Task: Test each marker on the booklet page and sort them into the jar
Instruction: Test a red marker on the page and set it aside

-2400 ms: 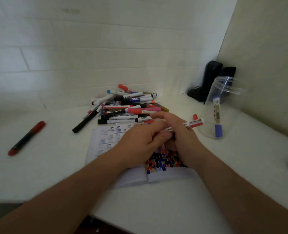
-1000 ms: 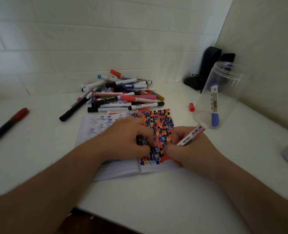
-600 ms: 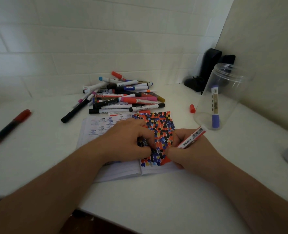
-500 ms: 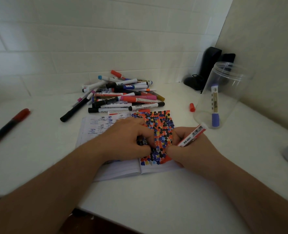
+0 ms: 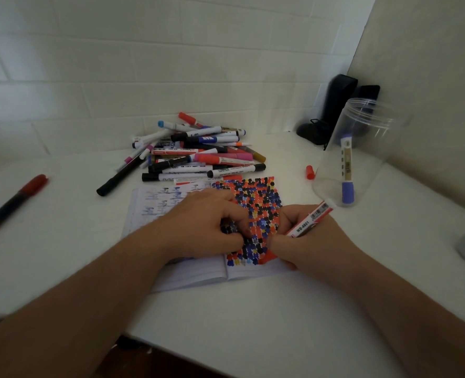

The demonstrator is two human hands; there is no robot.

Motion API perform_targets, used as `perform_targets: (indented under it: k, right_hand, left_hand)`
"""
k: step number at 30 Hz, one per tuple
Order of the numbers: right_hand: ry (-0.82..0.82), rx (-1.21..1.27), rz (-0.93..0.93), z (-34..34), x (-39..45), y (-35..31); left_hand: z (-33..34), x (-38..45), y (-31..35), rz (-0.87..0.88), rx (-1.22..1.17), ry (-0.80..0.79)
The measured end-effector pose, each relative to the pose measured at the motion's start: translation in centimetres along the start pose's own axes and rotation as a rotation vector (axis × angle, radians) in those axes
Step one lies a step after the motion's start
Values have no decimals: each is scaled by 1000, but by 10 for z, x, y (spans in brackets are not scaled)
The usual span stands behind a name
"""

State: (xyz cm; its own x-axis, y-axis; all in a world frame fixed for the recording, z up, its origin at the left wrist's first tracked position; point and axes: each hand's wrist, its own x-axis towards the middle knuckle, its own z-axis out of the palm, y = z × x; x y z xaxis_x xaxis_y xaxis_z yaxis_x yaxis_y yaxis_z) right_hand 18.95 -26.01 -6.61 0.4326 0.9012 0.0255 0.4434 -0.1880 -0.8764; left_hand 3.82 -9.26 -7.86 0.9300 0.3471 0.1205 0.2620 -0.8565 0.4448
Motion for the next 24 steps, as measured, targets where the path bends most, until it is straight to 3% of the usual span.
perform_targets:
  k: [5, 15, 21, 24]
  right_hand:
    - [64, 46, 5, 1, 2, 3]
    - [14, 4, -30, 1, 1, 3]
    - [3, 618, -68, -23, 6, 0]
    - [1, 784, -90, -34, 7, 0]
  left_hand:
    - [-1, -1, 2, -1, -4, 3]
    - [-2, -1, 2, -22, -9, -18]
    - [-3, -2, 1, -84, -271, 72]
    - [-5, -2, 2, -85, -336, 79]
